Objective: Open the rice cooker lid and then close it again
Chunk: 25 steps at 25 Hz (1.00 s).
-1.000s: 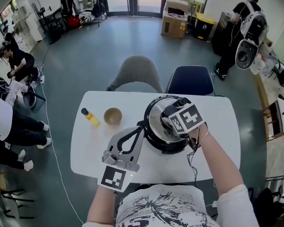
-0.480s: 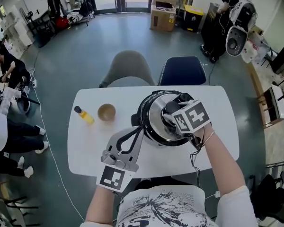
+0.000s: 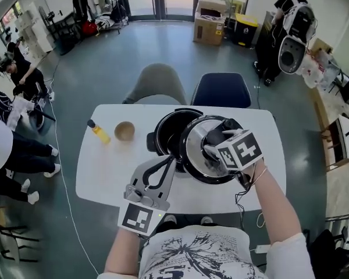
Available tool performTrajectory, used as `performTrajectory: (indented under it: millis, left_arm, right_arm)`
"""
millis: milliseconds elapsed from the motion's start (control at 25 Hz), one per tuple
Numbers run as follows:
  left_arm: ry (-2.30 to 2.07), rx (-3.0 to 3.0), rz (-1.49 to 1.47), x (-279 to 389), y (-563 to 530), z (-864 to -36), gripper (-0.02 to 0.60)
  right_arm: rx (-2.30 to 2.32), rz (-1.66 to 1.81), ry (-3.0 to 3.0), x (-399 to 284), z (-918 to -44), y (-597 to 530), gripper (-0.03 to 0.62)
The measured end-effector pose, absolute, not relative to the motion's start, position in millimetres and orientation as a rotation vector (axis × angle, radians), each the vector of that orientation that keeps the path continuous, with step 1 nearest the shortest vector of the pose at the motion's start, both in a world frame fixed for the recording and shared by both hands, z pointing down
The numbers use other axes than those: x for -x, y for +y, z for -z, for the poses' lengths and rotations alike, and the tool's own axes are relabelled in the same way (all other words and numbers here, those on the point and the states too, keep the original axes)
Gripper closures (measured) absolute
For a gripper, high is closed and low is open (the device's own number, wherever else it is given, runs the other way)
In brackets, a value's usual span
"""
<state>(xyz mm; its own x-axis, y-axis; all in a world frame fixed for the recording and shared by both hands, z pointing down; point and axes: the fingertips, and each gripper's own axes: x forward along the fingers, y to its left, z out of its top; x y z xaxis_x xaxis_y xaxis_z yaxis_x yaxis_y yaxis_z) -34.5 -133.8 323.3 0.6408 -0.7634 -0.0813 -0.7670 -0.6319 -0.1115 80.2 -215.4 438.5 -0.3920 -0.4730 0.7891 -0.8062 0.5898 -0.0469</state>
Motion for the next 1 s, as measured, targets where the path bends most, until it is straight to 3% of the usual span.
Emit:
performTrajectory:
  millis: [400, 1000]
  left_arm:
    - [1.404, 2.677, -0.044, -84, -59, -334, 0.568]
    - [1.449, 2.652, -0.053, -135, -13, -341, 0.568]
  right_arm:
    - [-0.91, -0.496, -2.088, -189, -450, -149, 0.301]
    - [-0.819, -0.496, -2.074, -235, -476, -89, 0.301]
